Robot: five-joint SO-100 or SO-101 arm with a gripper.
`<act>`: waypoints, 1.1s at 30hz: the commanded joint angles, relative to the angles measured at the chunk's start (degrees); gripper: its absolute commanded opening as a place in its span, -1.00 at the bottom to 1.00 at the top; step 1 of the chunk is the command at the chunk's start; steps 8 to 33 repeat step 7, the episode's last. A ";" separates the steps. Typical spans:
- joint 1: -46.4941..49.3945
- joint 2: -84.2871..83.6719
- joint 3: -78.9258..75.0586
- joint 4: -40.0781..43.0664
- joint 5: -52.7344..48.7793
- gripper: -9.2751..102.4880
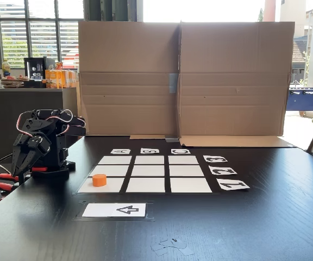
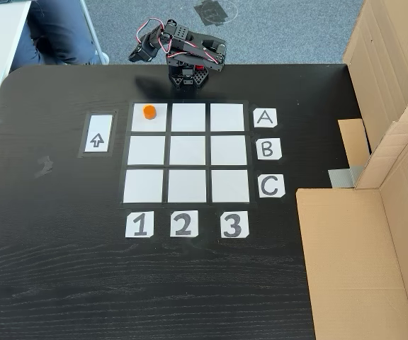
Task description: Pick up the round, orange token and place it in the grid on square A1.
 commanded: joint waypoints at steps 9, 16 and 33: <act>3.78 0.26 0.09 0.18 -0.18 -0.84; 3.78 0.26 0.09 0.18 -0.18 -0.84; 3.78 0.26 0.09 0.18 -0.18 -0.84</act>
